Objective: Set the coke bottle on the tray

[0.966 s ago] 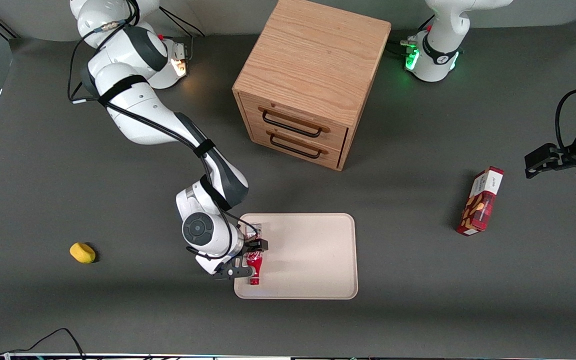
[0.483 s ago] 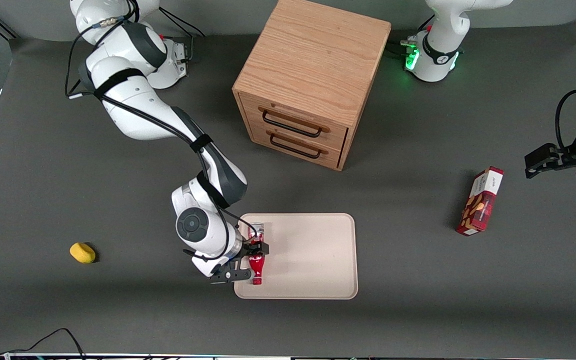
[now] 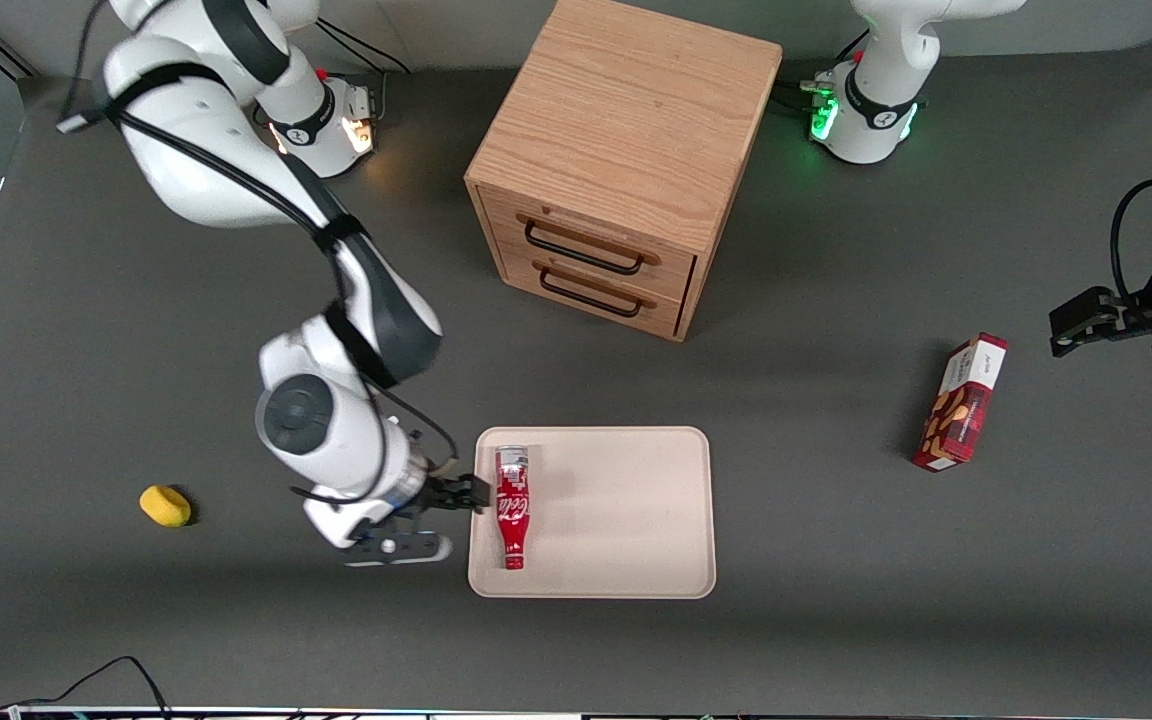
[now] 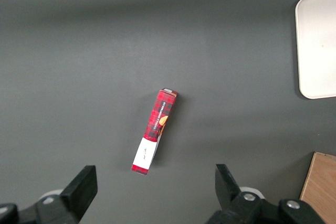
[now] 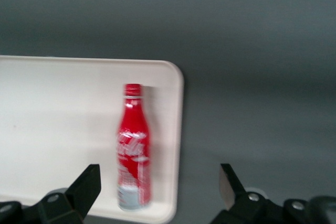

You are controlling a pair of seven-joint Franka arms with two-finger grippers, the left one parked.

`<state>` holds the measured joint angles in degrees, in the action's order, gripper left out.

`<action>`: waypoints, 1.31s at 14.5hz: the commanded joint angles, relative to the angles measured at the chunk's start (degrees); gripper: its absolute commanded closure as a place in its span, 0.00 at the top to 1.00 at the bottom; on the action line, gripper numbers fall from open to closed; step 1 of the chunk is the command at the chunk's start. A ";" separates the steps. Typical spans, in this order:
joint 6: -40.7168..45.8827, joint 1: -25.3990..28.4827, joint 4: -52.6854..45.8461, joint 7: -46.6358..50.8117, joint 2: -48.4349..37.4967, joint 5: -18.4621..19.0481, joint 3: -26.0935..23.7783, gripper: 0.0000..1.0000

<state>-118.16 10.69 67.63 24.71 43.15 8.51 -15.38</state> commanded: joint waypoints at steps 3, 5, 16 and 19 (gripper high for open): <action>0.20 -9.18 24.18 -1.06 -22.37 -2.26 -0.35 1.00; 5.36 -12.08 27.71 -1.76 -29.58 -2.79 -0.79 1.00; 19.72 -19.83 33.37 -17.15 -47.37 -9.30 4.56 1.00; 19.80 -19.83 31.16 -17.32 -46.58 -9.12 4.65 1.00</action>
<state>-98.85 -8.93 100.38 8.81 -3.95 0.65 -10.74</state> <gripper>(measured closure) 0.000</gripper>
